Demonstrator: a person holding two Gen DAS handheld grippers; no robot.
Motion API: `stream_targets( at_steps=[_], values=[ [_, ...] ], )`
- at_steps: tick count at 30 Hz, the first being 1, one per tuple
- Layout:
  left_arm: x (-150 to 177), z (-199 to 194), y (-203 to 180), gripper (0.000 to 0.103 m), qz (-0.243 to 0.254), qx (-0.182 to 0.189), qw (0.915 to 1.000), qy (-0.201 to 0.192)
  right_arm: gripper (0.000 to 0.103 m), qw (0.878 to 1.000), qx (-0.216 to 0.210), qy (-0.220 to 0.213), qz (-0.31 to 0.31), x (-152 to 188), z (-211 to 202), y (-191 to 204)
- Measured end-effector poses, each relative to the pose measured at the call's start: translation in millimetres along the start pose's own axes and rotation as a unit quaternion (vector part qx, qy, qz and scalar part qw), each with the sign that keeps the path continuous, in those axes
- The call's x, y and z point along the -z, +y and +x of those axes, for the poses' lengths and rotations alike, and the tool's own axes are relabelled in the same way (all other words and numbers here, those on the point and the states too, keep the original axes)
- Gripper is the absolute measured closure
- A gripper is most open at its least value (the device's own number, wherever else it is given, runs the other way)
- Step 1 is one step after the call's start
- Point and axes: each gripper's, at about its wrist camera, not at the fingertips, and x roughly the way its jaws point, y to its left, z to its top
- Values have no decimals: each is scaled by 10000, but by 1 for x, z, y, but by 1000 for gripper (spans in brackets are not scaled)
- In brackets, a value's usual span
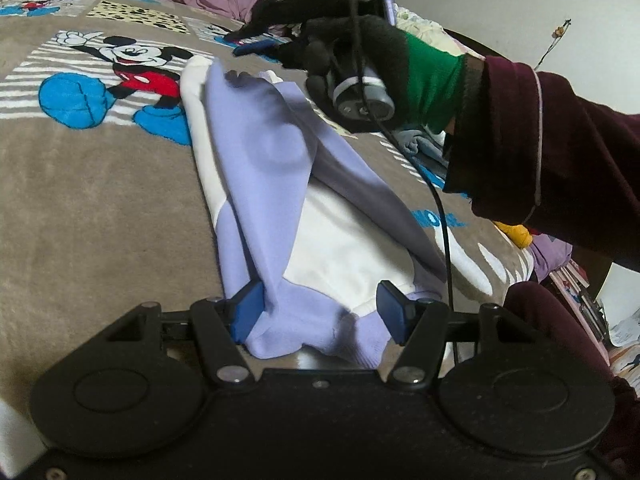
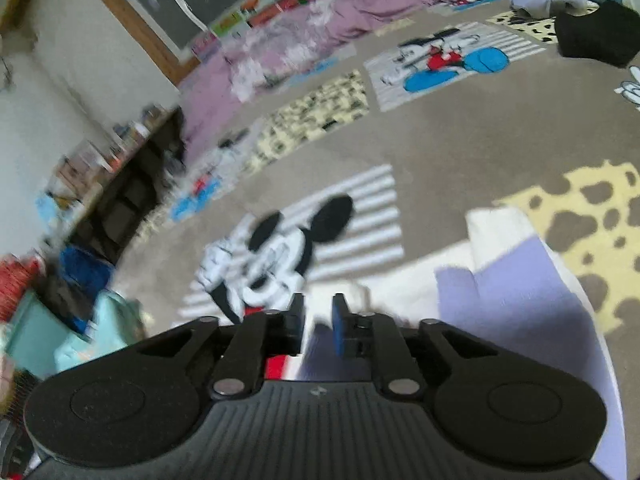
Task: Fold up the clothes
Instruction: 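Lift the lavender hem with the right gripper and fold it toward the collar, then lay the hem on the collar and open the right gripper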
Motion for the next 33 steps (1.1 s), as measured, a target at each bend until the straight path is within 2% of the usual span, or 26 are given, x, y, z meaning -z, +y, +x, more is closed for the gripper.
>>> stream_targets(
  at_steps=[4,7,9,11,15,17,22,25,27,31,33],
  values=[
    [-1,-1,3,42,-88,10,10000,-33,83,9990,-77,-90,-434,-4,-15,2],
    [-2,-1,4,42,-153,21,9999,-50,83,9940,-58,26,-1092,4,-21,7],
    [-3,-2,4,42,-151,18,9999,-50,83,9882,-249,175,-1504,14,-23,12],
    [-3,-2,5,42,-159,12,9999,-50,83,9794,-338,414,-1946,26,-21,20],
    [-2,-7,5,42,-149,-29,9999,-81,83,9517,47,822,-2959,55,-3,40],
    [-2,-11,7,42,-178,-81,9997,-135,84,9466,234,850,-3101,63,4,42],
    [-3,-26,14,42,-395,-451,9971,-477,84,9592,99,515,-2778,61,-13,38],
    [-4,-30,19,42,-507,-673,9938,-722,83,9620,-46,285,-2716,58,-36,34],
    [-6,-25,19,44,-595,-762,9925,-741,83,9631,-167,173,-2680,58,-53,31],
    [-10,-14,18,68,-707,-995,9892,-814,83,9681,-309,7,-2488,70,-93,14],
    [-13,-12,17,69,-750,-1066,9869,-951,83,9715,-298,-124,-2349,77,-116,0]
  ],
)
